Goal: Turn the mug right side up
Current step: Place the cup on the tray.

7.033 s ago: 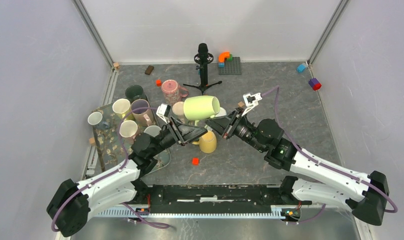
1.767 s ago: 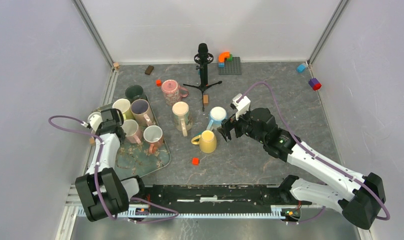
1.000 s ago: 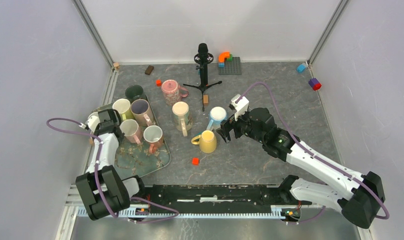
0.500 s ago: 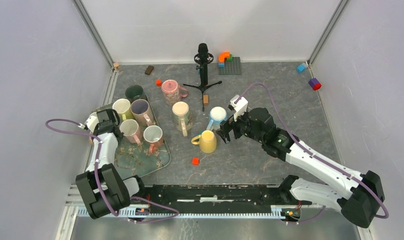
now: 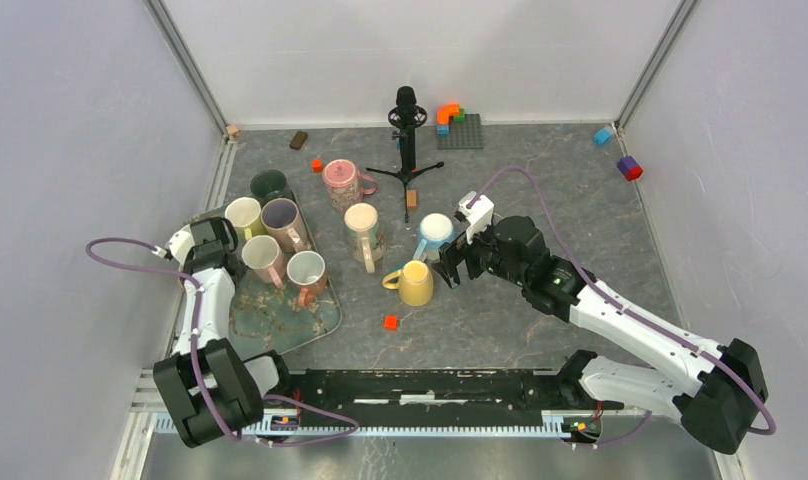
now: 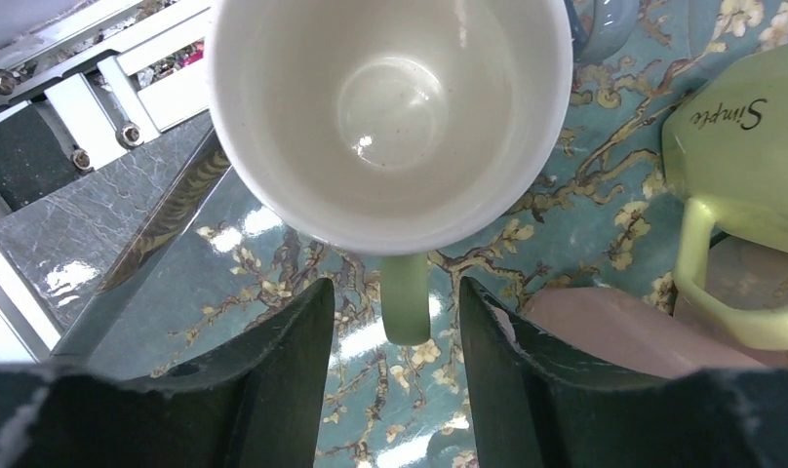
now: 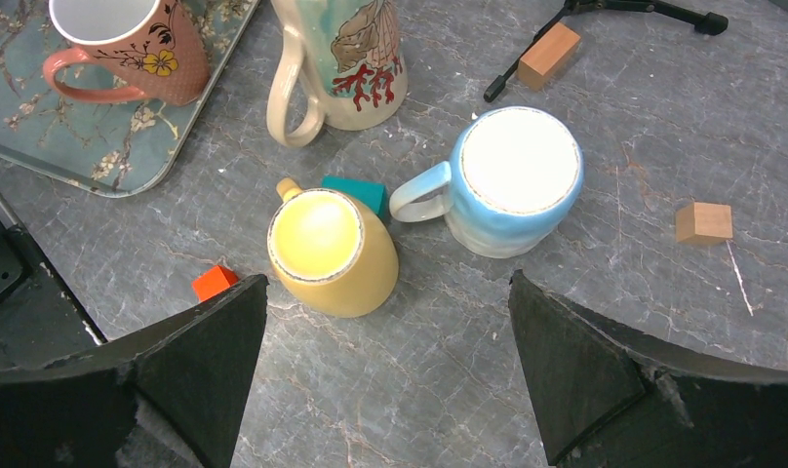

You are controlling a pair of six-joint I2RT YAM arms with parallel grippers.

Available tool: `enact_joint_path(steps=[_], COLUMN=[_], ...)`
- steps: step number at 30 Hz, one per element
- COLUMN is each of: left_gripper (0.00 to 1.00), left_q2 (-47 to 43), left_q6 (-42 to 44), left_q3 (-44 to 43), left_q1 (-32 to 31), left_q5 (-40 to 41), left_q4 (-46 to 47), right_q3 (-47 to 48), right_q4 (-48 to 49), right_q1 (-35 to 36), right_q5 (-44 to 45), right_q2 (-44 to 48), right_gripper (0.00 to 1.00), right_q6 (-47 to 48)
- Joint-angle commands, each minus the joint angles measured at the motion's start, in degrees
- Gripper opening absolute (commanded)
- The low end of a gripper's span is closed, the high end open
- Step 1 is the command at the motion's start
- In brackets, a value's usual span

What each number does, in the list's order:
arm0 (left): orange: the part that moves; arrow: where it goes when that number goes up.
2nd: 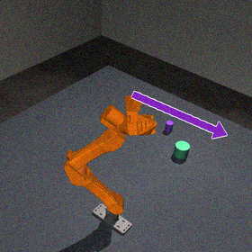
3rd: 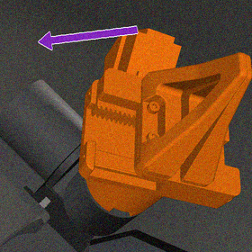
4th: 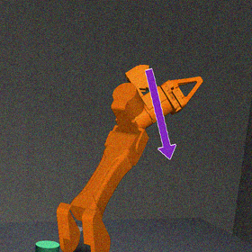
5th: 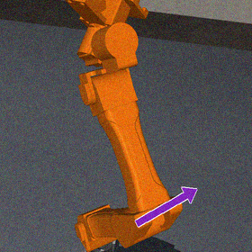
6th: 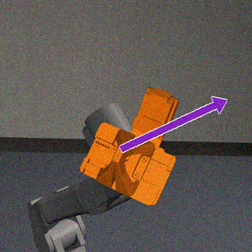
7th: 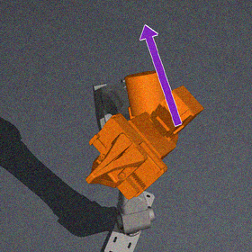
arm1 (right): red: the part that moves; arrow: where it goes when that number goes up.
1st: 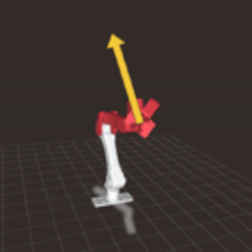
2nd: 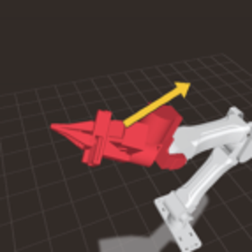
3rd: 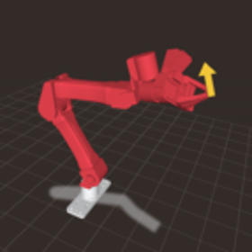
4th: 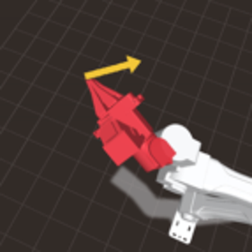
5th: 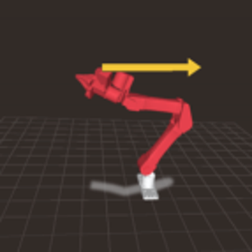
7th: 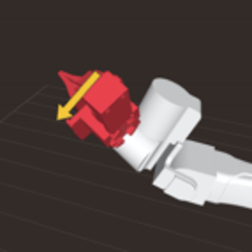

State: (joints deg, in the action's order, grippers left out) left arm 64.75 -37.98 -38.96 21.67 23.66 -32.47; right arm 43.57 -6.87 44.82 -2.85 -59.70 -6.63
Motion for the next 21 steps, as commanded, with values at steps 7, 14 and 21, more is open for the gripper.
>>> enact_joint_path(steps=[7,14,21], left_gripper=[0.64,0.69,0.74], left_q2=[-5.07,-9.48,-15.82], left_q6=[-1.11,-2.83,-3.39], left_q3=[-2.62,-3.27,-2.80], left_q1=[0.25,0.30,0.18], left_q5=[2.26,1.55,-0.76], left_q4=[-4.98,-8.93,-11.06], right_q3=[-0.38,-0.51,-0.64], right_q4=[3.04,3.26,3.46], right_q1=[-0.14,-0.24,-0.13], right_q5=[-1.09,-1.32,-1.66], right_q2=[-0.15,-0.42,-1.01], right_gripper=[0.98,0.98,0.98], right_q6=[-0.36,-0.41,-0.59])
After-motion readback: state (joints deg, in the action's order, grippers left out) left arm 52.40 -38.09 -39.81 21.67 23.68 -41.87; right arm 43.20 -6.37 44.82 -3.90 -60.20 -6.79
